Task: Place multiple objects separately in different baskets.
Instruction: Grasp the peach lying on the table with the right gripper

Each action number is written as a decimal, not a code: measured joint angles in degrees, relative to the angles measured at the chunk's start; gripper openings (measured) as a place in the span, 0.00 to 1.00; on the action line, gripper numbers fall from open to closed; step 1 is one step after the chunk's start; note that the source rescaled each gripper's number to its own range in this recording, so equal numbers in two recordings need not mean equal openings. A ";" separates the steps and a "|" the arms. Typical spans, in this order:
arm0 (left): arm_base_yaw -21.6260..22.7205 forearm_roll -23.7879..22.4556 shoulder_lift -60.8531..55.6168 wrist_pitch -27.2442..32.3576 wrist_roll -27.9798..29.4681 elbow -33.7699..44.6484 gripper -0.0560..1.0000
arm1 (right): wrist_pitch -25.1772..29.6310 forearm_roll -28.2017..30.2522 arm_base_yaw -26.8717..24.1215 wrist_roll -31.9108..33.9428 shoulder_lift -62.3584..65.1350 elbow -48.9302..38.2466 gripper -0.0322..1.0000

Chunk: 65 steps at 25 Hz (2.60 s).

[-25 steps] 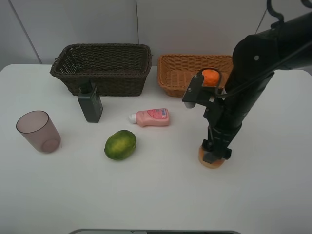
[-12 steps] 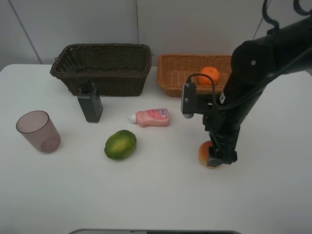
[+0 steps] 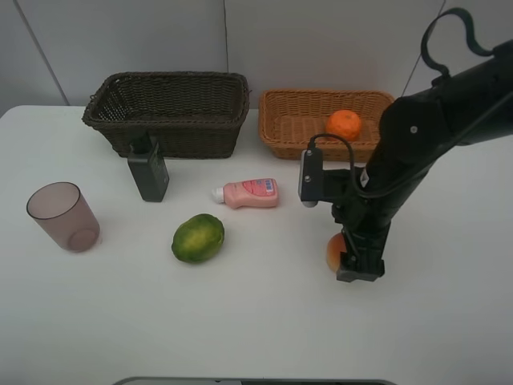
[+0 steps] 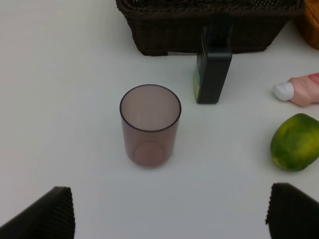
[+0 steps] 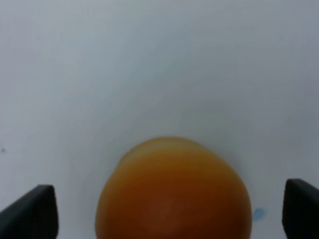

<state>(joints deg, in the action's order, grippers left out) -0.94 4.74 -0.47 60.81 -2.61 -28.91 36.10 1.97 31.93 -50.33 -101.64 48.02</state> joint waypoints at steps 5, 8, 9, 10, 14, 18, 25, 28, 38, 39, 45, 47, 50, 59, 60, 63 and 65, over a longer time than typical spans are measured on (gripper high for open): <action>0.00 0.00 0.00 0.00 0.00 0.00 0.99 | -0.31 0.11 -0.31 0.00 -2.37 0.00 1.00; 0.00 0.00 0.00 0.00 0.00 0.00 0.99 | -0.97 0.24 -0.31 -0.05 -3.21 0.00 1.00; 0.00 0.00 0.00 0.00 0.00 0.00 0.99 | -1.11 0.24 -0.31 -0.05 -3.27 0.00 1.00; 0.00 0.00 0.00 0.00 0.00 0.00 0.99 | -1.27 0.24 -0.31 -0.05 -3.32 0.00 1.00; 0.00 0.00 0.00 0.00 0.00 0.00 0.99 | -1.80 0.24 -0.31 0.00 -3.32 0.00 1.00; 0.00 0.00 0.00 0.00 0.00 0.00 0.99 | -2.65 0.24 -0.31 -0.05 -3.32 0.00 0.90; 0.00 0.00 0.00 0.00 0.00 0.00 0.99 | -2.69 0.24 -0.31 -0.05 -3.32 0.00 0.51; 0.00 0.00 0.00 0.00 0.00 0.00 0.99 | -2.69 0.24 -0.31 -0.05 -3.32 0.00 0.39; 0.00 0.00 0.00 0.00 0.00 0.00 0.99 | -2.69 0.24 -0.31 -0.05 -3.32 0.00 0.19; 0.00 0.00 0.00 0.00 0.00 0.00 0.99 | -2.69 0.24 -0.31 -0.05 -3.32 0.00 0.19; 0.00 0.00 0.00 0.00 0.00 0.00 0.99 | -2.69 0.24 -0.31 -0.05 -3.32 0.00 0.19; 0.00 0.00 0.00 0.00 0.00 0.00 0.99 | -2.69 0.24 -0.31 -0.05 -3.32 0.00 0.19; 0.00 0.00 0.00 0.00 0.00 0.00 0.99 | -2.69 0.24 -0.31 -0.05 -3.32 0.00 0.19; 0.00 0.00 0.00 0.00 0.00 0.00 0.99 | -2.69 -0.02 -0.31 0.01 -2.89 0.00 0.19; 0.00 0.00 0.00 0.00 0.00 0.00 0.99 | -2.69 -0.21 -0.31 0.01 -2.36 0.00 0.19; 0.00 0.00 0.00 0.00 0.00 0.00 0.99 | -2.63 -1.59 -0.31 0.01 0.14 0.00 0.19; 0.00 0.00 0.00 0.00 0.00 0.00 0.99 | -2.40 -2.69 -0.31 0.21 1.75 0.00 0.19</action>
<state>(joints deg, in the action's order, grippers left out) -0.94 4.74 -0.47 60.81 -2.61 -28.91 33.70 -0.73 31.62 -50.13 -99.90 48.02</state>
